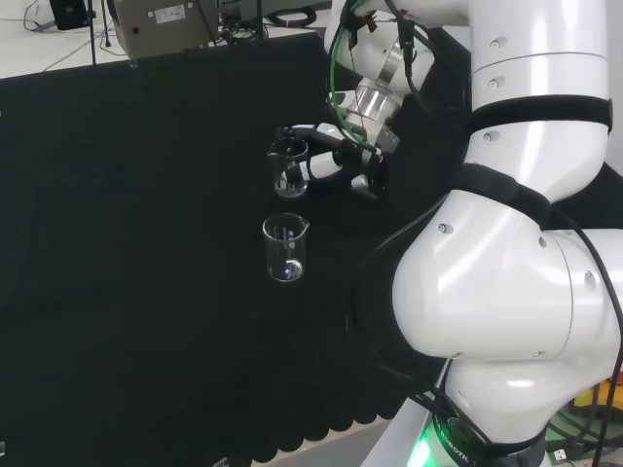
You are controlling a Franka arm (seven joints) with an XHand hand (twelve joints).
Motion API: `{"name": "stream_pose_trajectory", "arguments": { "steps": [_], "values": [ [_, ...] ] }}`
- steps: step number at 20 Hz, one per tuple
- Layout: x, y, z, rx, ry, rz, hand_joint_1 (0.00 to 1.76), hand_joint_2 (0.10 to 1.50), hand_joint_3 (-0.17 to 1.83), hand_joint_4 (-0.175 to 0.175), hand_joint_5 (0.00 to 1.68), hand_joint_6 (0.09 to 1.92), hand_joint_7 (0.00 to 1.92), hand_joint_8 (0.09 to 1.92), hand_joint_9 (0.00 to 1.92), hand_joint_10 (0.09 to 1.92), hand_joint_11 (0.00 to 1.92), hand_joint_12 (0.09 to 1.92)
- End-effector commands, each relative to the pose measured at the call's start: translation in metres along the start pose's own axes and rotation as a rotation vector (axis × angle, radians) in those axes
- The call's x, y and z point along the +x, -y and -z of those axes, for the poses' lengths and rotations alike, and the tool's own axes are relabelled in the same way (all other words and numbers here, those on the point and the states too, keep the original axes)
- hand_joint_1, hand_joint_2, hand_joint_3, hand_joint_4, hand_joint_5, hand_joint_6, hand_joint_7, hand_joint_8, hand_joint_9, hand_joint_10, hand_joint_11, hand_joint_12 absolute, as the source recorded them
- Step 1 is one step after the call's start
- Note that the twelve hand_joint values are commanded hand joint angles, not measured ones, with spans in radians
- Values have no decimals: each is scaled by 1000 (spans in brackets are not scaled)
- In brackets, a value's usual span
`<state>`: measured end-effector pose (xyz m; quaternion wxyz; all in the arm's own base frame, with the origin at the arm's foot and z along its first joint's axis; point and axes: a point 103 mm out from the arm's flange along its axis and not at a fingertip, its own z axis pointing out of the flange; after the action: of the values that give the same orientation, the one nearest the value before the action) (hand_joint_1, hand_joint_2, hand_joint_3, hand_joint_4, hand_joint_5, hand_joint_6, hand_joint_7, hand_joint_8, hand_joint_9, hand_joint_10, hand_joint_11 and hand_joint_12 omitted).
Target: Pick up the beaker on the right.
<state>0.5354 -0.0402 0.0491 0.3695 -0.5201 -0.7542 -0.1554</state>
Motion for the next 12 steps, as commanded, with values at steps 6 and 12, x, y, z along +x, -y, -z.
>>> {"name": "stream_pose_trajectory", "arguments": {
  "steps": [6, 12],
  "values": [
    [-1, -3, -4, -48, -70, 8, 900, 880, -175, 1, 430, 110, 205, 694, 357, 621, 3, 1327],
    [-1, -4, -7, -39, -86, 14, 946, 883, -175, -16, 255, 847, 357, 808, 505, 595, 88, 1346]
  ]
}}
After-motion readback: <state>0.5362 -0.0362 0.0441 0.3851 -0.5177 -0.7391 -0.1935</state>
